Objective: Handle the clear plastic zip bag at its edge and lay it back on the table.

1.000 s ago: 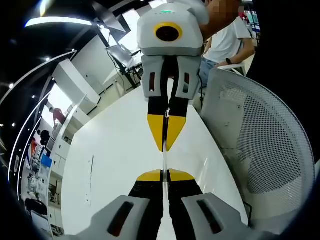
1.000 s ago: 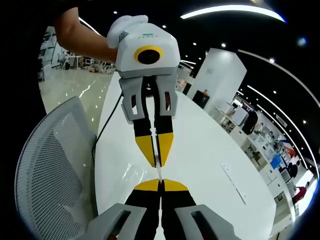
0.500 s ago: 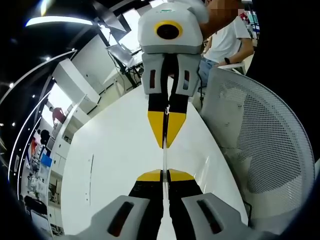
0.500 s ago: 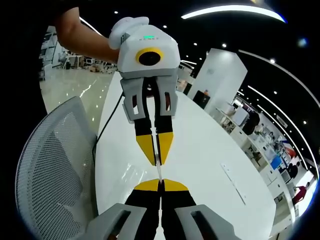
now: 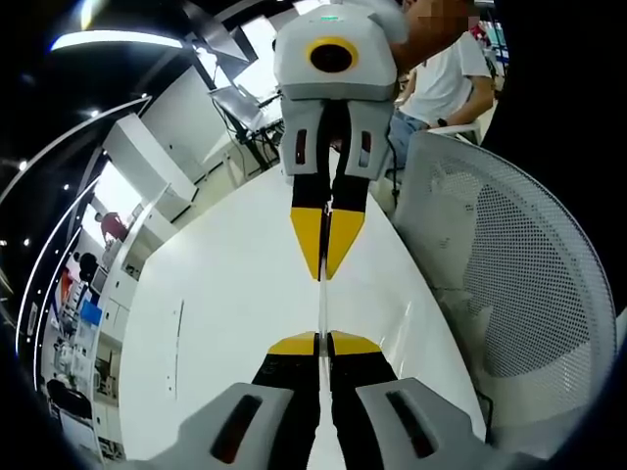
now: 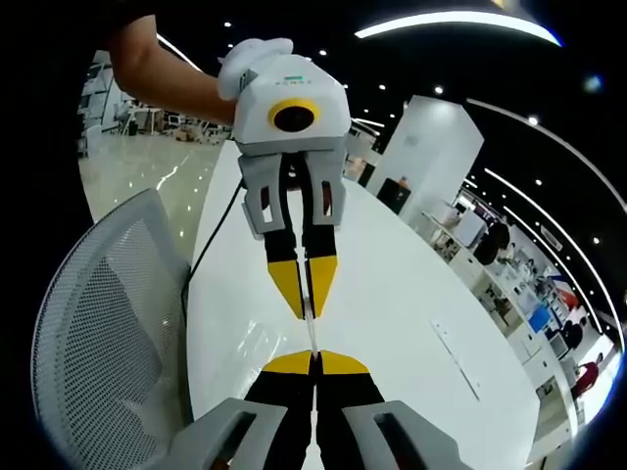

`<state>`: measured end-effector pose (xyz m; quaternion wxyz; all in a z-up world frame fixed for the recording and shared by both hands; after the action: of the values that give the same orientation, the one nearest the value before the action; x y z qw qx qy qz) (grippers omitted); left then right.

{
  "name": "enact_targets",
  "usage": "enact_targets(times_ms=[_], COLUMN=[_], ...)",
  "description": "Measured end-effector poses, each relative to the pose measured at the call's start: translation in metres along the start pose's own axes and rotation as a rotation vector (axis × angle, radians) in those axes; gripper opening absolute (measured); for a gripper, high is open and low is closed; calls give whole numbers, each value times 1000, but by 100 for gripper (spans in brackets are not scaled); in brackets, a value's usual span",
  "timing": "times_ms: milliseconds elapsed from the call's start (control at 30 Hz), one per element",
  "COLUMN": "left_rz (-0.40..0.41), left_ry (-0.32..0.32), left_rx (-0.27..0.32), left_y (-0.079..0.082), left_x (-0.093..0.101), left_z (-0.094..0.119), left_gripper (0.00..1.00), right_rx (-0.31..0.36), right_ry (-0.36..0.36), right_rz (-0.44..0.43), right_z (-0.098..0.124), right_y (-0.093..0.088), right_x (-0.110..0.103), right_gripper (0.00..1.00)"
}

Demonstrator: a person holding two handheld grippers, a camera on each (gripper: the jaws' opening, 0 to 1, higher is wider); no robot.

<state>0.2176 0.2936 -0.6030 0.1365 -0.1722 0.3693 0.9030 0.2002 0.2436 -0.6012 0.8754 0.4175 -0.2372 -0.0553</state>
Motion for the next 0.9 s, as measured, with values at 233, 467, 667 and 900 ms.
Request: enact_targets(times_ms=[233,467,667,900], left_rz=[-1,-2,-2,-4], left_ry=[-2,0,-1,-5], left_rx=[-5,-13,-14,-14], left_y=[-4,-7,-7,-7], left_x=[0,0,0,1], left_z=[1,2,3,3], left_gripper=[0,0,0,0], right_rx=[1,0,2,2], right_ry=[-1,-1,-2,-2], right_rz=[-2,-3,-3,-3], right_z=[1,2,3,4], right_y=[-1,-1,-2,-2], right_x=[-1,0,0,-1], right_gripper=[0,0,0,0])
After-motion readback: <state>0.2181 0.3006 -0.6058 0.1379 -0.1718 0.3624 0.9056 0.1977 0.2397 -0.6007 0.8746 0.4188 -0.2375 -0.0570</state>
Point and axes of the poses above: the point that each gripper's makers call its tool centre point, and the gripper's own axes: z roughly backward along the fingers, x roughly to its right, y roughly out of its top, the point moved 2 cm from there along z, roughly backward along the fingers, and after that the axes turned 1 degree about -z, right-handed, at the moved point
